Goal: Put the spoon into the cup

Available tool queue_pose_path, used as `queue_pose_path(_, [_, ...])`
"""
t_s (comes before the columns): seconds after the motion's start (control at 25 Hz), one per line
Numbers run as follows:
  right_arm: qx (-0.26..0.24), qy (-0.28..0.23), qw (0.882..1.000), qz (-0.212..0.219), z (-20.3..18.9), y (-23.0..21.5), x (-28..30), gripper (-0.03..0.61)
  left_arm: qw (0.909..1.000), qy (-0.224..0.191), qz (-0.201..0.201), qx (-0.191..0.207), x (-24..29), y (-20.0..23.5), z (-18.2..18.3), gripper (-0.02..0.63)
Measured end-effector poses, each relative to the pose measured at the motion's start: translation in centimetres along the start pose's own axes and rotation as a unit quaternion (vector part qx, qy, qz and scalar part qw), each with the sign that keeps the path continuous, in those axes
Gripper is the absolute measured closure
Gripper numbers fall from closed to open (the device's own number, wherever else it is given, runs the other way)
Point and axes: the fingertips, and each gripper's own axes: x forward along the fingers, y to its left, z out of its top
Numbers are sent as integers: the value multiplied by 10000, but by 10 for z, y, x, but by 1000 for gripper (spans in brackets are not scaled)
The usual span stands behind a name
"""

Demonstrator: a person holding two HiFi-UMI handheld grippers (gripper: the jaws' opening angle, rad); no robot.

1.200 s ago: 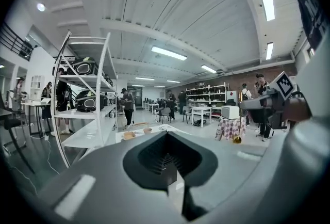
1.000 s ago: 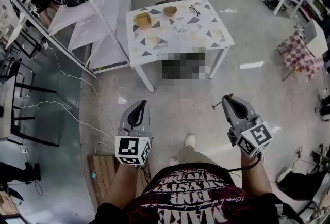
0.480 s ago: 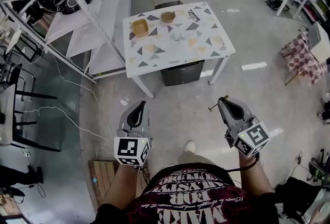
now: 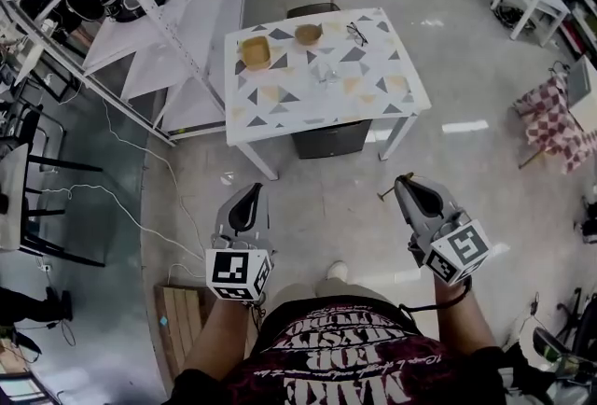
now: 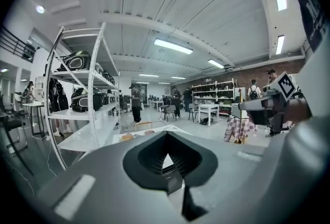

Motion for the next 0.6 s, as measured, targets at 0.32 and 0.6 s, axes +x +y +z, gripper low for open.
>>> queue_pose_path(0.32, [-22, 41, 9999, 145, 0, 4, 1, 548, 9998, -159, 116, -33, -10, 3, 6, 612])
queue_pose_path(0.6, [-83, -82, 9999, 35, 3, 4, -1, 548, 9993, -258, 234, 112, -12, 11, 7, 612])
